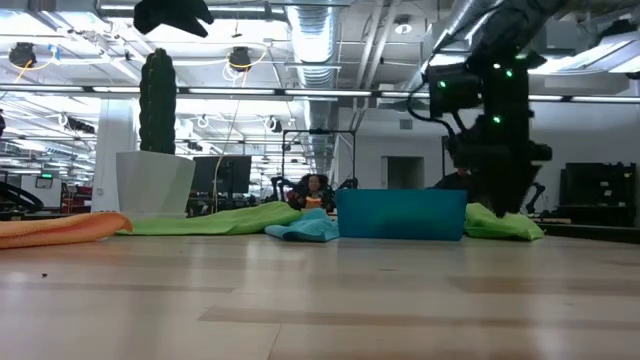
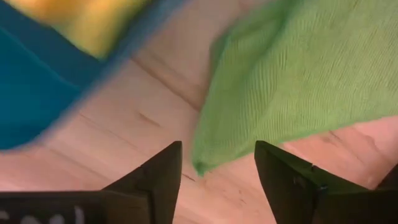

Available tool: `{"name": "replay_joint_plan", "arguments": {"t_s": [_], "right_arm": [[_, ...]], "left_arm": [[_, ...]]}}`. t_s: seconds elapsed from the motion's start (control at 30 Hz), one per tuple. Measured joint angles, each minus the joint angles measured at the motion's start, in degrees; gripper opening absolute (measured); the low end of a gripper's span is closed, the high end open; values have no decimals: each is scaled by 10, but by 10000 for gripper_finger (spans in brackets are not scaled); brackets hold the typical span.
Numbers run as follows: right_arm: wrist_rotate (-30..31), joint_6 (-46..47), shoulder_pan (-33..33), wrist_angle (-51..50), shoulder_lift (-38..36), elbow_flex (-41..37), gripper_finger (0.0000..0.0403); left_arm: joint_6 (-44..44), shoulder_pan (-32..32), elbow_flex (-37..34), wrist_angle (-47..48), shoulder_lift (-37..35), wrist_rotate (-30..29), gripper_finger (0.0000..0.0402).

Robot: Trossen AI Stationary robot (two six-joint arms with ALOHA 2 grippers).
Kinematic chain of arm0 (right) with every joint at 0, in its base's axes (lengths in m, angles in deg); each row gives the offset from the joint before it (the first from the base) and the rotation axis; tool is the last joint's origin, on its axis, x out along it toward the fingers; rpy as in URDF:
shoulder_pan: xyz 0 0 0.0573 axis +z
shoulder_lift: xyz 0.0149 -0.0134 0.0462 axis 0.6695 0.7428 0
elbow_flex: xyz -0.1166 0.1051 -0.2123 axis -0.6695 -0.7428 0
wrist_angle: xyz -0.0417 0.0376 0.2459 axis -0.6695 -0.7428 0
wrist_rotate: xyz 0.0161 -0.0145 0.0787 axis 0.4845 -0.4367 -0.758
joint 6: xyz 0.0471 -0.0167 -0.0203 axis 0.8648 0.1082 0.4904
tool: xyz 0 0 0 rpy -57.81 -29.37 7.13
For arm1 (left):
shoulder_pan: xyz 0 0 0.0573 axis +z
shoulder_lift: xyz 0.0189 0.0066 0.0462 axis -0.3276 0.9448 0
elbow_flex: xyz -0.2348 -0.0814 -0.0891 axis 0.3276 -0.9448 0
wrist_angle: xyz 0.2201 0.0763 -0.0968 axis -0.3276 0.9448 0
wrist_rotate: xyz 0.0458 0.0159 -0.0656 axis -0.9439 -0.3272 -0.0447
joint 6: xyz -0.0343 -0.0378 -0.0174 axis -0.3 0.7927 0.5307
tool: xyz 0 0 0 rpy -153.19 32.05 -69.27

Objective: Fold microfiber towels
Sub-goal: Fold the right green towel

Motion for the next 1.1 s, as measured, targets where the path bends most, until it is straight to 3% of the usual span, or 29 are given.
{"name": "replay_joint_plan", "arguments": {"t_s": [0.47,0.57,0.7,0.77,0.93,1.1], "right_arm": [[-6,17,14,89,-2,-82,188],[-14,29,14,88,-2,-84,144],[-55,35,17,74,-2,-84,28],[-81,52,28,63,-9,-84,18],[-158,115,98,2,-59,-59,7],[-188,265,213,-10,-139,-35,5]], "left_arm": [[-3,0,0,-8,28,29,142],[-9,0,0,-12,30,28,142],[-9,0,0,-13,34,28,142],[-7,0,0,-13,37,33,142],[-24,-1,0,-19,51,75,142],[-50,-16,0,-42,82,101,142]]}}
